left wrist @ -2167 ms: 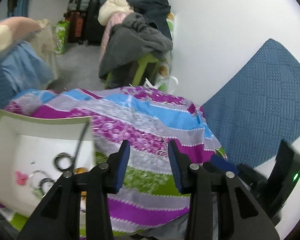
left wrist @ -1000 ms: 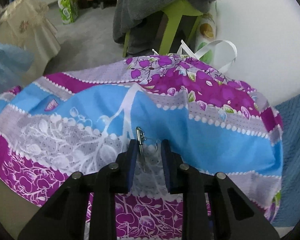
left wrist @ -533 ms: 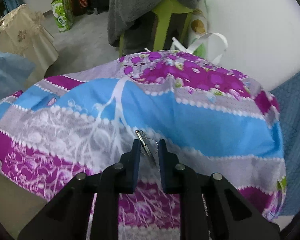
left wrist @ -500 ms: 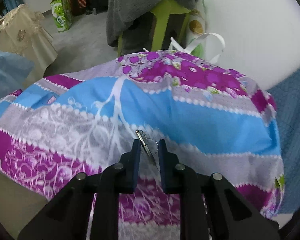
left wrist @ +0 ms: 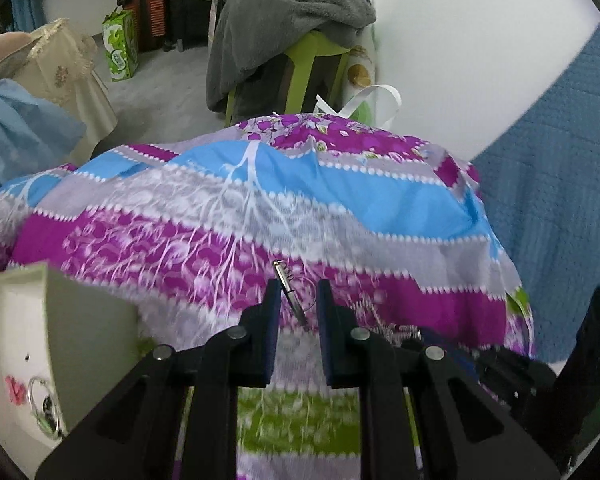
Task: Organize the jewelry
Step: 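Carry the silver clasp with the left tool while the right tool carries the bead chain over the box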
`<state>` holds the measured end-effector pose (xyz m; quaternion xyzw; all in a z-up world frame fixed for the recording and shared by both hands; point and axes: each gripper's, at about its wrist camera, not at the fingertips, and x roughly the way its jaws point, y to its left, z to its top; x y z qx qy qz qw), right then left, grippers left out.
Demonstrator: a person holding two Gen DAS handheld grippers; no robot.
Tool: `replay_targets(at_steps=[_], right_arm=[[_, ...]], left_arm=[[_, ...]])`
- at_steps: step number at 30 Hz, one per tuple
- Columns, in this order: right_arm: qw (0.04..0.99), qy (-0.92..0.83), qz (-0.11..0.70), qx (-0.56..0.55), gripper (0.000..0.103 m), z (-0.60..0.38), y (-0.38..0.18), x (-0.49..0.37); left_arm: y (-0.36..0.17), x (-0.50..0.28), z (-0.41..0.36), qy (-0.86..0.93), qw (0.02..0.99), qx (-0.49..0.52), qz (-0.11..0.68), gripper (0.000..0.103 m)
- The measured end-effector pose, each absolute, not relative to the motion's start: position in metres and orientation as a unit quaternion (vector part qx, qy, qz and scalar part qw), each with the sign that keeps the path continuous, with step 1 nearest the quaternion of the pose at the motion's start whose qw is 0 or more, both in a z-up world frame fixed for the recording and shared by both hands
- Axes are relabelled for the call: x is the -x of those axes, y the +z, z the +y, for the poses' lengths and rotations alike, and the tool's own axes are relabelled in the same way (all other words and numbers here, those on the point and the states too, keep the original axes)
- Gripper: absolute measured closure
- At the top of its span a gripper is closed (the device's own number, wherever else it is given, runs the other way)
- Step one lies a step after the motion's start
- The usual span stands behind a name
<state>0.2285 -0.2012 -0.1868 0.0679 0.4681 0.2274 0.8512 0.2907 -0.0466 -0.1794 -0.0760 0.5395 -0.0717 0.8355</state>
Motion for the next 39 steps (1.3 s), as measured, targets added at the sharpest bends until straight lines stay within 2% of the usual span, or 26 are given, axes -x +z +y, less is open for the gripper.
replay_targets(at_steps=[8, 14, 25, 32, 39], right_arm=[[0.862, 0.215, 0.456, -0.058, 0.098, -0.190, -0.160, -0.203], [0.873, 0.210, 0.436, -0.052, 0.098, -0.181, -0.126, -0.191], [0.890, 0.226, 0.394, -0.045, 0.098, -0.143, -0.039, -0.188], [0.900, 0.254, 0.353, -0.030, 0.098, -0.102, 0.031, -0.191], [0.903, 0.275, 0.330, -0.015, 0.098, -0.058, 0.073, -0.191]], left_arm=[[-0.169, -0.247, -0.033, -0.082, 0.838, 0.082, 0.533, 0.085], [-0.140, -0.229, -0.021, -0.098, 0.843, 0.083, 0.522, 0.085], [-0.057, -0.213, 0.011, -0.107, 0.865, 0.072, 0.484, 0.085], [0.011, -0.209, 0.060, -0.095, 0.888, 0.078, 0.443, 0.085], [0.043, -0.201, 0.110, -0.080, 0.898, 0.082, 0.426, 0.085]])
